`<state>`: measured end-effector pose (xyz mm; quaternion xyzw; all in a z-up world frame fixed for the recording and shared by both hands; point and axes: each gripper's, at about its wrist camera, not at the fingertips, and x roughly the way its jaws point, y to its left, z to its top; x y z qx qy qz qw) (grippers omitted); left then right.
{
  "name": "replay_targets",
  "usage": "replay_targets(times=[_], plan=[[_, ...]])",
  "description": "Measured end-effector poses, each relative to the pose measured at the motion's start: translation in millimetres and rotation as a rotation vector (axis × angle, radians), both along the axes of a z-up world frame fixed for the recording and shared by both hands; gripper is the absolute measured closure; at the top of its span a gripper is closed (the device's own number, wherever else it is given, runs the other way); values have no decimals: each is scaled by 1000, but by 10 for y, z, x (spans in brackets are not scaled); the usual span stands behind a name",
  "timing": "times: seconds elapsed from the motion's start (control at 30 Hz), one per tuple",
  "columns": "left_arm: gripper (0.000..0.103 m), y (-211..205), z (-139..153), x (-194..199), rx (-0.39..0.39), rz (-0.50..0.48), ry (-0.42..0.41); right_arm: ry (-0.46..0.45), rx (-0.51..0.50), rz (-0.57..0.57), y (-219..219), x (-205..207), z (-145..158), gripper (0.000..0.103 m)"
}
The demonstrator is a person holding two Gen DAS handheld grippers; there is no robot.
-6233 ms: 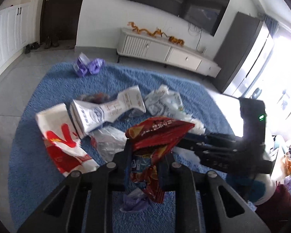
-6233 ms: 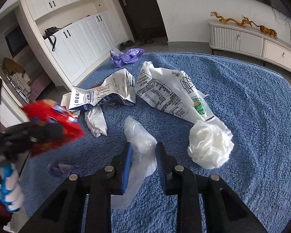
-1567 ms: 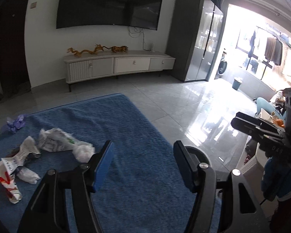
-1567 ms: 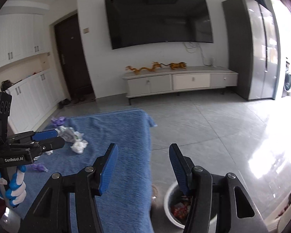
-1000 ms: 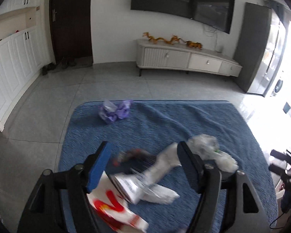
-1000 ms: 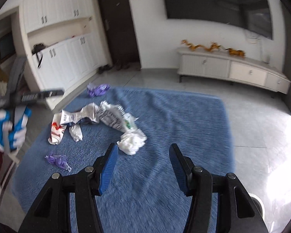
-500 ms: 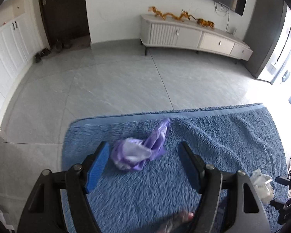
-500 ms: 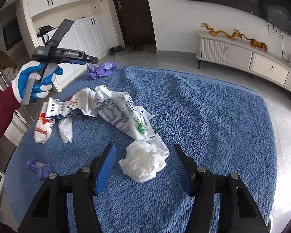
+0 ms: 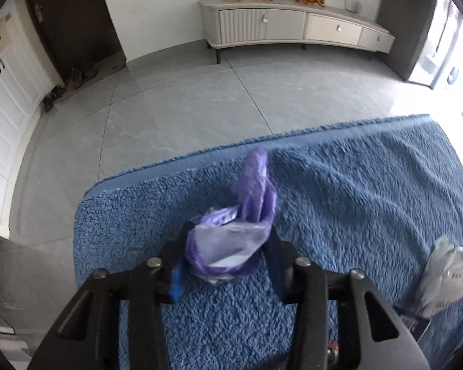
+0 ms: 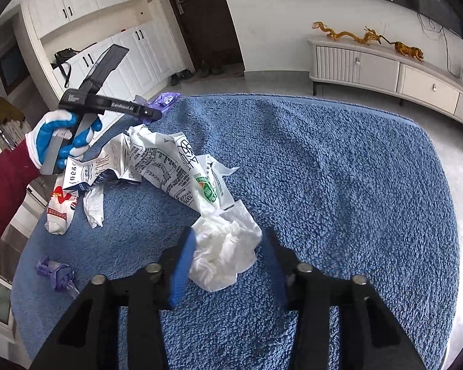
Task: Collect trash
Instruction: 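Grasp the white tissue with the right tool while the left tool holds the purple wrapper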
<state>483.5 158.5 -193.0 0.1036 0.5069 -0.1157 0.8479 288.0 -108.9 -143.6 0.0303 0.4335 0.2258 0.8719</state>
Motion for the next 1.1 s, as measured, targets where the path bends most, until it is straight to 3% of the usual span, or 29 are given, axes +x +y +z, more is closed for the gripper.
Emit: replay_targets(times=[0.17, 0.37, 0.77, 0.9, 1.1], plan=[[68, -43, 82, -170, 3, -29, -31, -6, 5, 12, -40, -82, 30, 88], [68, -18, 335, -477, -10, -38, -86, -18, 2, 12, -102, -316, 129, 95], [68, 20, 1294, -1625, -84, -63, -249, -127, 57, -44, -385, -1115, 640, 97], [68, -174, 1550, -2038, -114, -124, -289, -179, 70, -92, -594, -1427, 822, 97], [68, -817, 1748, -2534, -174, -247, -312, -237, 78, -204, -1135, -1821, 994, 97]])
